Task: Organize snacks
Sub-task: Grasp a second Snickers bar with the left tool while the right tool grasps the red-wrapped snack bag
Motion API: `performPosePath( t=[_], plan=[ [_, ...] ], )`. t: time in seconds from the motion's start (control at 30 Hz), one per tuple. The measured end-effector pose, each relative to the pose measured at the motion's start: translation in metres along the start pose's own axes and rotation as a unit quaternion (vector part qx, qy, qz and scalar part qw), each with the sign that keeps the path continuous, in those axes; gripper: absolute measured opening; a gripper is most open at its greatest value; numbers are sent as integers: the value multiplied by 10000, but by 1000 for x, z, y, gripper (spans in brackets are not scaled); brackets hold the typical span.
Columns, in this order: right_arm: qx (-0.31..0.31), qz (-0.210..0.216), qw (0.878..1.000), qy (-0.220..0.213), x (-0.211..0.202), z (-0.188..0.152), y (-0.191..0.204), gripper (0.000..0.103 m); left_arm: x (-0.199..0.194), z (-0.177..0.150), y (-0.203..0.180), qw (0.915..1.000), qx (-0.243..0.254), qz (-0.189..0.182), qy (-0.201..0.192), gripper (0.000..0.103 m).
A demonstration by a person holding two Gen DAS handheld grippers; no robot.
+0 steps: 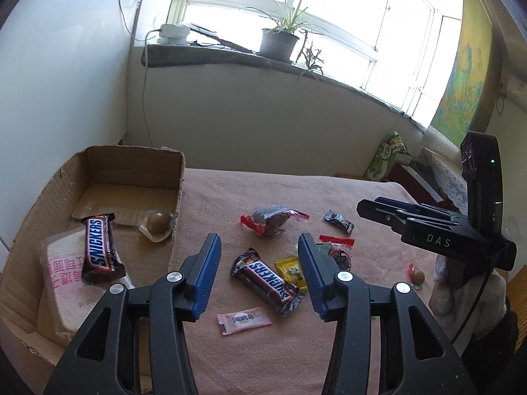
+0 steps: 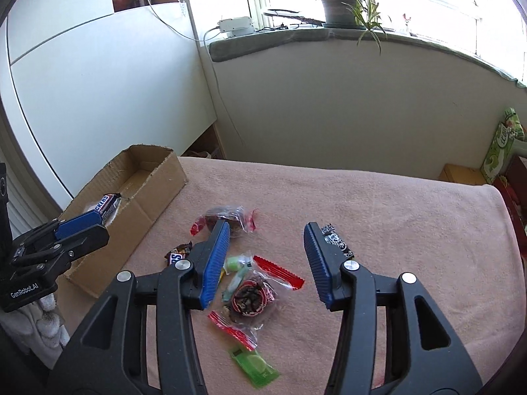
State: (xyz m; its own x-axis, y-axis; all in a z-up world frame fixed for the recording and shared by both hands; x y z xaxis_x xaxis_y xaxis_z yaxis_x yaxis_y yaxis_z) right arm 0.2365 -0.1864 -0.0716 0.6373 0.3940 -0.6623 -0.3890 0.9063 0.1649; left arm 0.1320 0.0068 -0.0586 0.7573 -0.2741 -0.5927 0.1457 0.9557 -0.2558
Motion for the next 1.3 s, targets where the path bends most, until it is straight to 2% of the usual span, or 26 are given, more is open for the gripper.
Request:
performPosePath(
  t=[0.03,0.27,0.63,0.77,0.87,0.97,1.3],
  plan=[
    [35,12,10000,74,3,-4,-3,58,4,-3,-4,10000,7,-35,77,48],
    [183,243,9978,591,29,-30,-3,58,31,-23,-15,9985,9,46,550,48],
    [-163,242,9952,934,48,-55,15,58,45,-37,-21,9964,127,167,824,48],
    [-138,227,9953,936,50,-56,12,58,52,-36,-18,9957,65,186,903,49],
    [-76,228,9953,940,48,-57,6,49,59,-36,-12,9947,-57,197,1004,49],
    [-65,158,9957,910,46,-58,1,48,64,-34,-9,9940,-157,196,1061,49],
    [65,-14,9965,832,43,-60,-15,48,75,-35,-14,9923,157,324,1182,49]
  ],
)
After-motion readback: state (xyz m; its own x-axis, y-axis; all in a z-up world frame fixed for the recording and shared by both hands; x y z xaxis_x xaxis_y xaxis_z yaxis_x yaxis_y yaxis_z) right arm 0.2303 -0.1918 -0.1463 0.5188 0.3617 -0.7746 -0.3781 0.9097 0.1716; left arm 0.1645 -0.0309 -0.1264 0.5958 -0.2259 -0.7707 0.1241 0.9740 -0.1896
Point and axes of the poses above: each gripper's, at about its wrist camera, not at the fingertips, and x roughly the way its jaws point, y to its left, z to its top, the point moved 4 cm from there along x, roughly the way its jaws point
